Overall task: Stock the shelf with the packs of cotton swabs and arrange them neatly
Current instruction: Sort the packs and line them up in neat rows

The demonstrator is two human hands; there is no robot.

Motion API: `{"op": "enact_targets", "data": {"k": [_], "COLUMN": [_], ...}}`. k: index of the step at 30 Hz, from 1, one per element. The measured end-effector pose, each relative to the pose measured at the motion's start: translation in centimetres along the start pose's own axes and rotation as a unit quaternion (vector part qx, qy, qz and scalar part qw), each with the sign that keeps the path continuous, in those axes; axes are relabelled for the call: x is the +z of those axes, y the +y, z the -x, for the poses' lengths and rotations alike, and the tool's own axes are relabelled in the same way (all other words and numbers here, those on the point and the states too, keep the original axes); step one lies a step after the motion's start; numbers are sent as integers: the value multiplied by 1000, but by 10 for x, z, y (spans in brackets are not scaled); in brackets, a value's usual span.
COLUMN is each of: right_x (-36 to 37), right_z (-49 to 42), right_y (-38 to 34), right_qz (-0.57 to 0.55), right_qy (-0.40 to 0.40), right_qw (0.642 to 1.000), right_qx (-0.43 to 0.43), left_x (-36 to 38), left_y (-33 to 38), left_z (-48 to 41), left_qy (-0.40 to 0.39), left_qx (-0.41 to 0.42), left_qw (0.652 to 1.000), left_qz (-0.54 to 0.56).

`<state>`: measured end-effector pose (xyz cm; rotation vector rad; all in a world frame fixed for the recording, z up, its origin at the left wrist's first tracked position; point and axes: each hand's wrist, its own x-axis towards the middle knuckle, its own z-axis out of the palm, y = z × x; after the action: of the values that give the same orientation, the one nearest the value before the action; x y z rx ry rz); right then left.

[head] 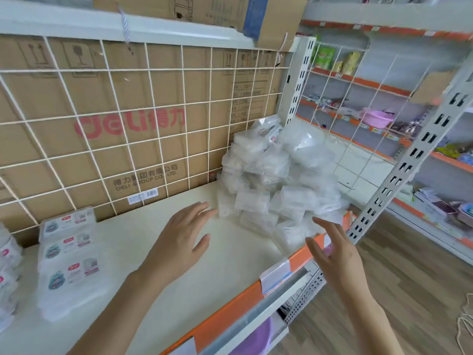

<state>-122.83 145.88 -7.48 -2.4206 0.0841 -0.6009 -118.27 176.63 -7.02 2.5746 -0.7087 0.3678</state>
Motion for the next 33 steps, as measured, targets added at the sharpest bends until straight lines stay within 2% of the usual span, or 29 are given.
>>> {"op": "enact_targets", "data": {"k": [5,11,16,21,28,31,33], "right_x": [2,20,39,44,41,35,30], "right_z": [-51,-104,-117,-124,-126,-127,-127], "right_y": [23,40,53,59,57,48,40], "right_qz": [33,83,126,102,24,-9,-33], "right_qy": [8,-2,-18,-34,-60,-52,-43], "right_qw": [996,978,961,960,959,961,961], "right_qx": [-81,-192,-244,-259,-275,-271,-271], "left_x": [30,62,83,92,81,72,62], "left_y": [14,33,29,24,26,27,30], "left_z": [-63,-124,-138,-141,-126,-112,-102], "left_qy": [-28,-55,-107,-71,-3,41,70], "left_qx": [31,7,-14,-14,-65,-131,-174], "left_qw": [999,998,994,997,997,982,952], "left_qz": [24,37,-10,-27,30,130,240]}}
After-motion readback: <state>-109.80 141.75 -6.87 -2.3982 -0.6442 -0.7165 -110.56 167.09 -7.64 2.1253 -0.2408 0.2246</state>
